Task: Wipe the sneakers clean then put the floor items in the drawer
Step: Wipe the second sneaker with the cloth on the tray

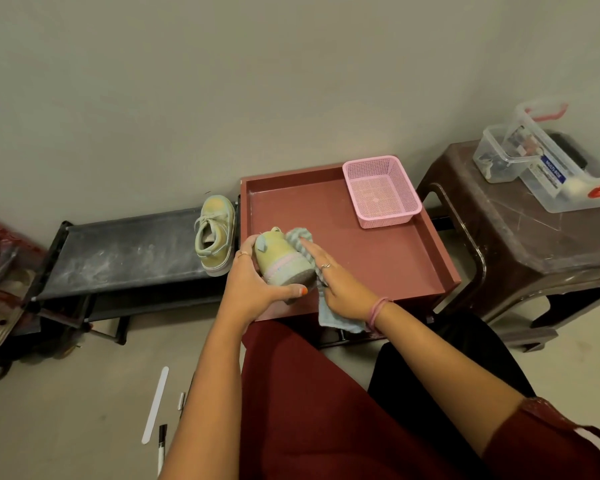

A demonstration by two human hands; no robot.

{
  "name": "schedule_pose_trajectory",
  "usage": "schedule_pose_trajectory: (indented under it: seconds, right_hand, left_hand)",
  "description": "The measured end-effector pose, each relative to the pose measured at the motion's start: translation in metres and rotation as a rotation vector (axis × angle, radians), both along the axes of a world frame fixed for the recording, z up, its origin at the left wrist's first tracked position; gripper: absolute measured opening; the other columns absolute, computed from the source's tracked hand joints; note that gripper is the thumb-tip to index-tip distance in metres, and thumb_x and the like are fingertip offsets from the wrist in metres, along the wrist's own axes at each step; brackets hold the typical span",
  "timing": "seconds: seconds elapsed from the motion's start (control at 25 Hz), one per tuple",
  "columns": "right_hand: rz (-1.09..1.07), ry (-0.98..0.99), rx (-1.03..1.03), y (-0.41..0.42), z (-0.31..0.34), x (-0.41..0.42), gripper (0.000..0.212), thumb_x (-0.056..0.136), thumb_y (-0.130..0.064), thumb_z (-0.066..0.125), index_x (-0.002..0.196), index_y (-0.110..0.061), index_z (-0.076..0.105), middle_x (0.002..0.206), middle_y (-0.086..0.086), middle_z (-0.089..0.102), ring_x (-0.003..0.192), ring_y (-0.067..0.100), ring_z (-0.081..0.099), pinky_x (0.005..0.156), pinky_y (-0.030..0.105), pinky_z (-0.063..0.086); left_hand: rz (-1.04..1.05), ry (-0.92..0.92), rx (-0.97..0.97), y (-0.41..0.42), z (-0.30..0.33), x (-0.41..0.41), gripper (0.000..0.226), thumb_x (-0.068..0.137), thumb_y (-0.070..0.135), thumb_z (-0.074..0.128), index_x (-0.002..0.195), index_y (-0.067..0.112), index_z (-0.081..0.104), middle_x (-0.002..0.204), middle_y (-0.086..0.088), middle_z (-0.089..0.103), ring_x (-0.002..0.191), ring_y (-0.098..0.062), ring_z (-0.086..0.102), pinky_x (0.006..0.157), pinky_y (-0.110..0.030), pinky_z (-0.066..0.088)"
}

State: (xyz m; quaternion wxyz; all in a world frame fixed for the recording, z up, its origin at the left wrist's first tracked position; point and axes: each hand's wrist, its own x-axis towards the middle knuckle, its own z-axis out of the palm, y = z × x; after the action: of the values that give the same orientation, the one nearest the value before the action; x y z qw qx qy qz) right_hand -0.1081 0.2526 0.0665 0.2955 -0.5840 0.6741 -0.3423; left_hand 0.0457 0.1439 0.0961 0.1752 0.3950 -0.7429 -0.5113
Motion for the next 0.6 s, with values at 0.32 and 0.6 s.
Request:
schedule_pose_trajectory:
  seconds: [0.32,0.6]
  right_hand:
    - [0.030,0.361,-0.193,0.020,0.022,0.029,0.083,0.077,0.016,0.037,0.151,-0.013,0.015,0.159,-0.003,0.004,0.147,0.022,0.001,0.113,0.024,0.022]
    - [0.012,0.723,-0.424,0.010,0.015,0.012,0.063,0.082,0.000,0.025,0.143,-0.009,0.038,0.149,0.004,0.037,0.139,0.024,0.027,0.115,0.036,0.026]
  left_hand:
    - [0.040,0.028,-0.043,-0.001,-0.003,-0.005,0.102,0.046,0.032,0.089,0.134,0.036,0.038,0.128,0.006,0.054,0.107,-0.011,0.062,0.090,-0.034,0.054]
    - [0.058,0.073,-0.073,0.002,-0.003,-0.020,0.084,0.055,0.028,0.079,0.129,0.042,0.042,0.124,0.006,0.059,0.108,-0.007,0.061,0.092,-0.031,0.053]
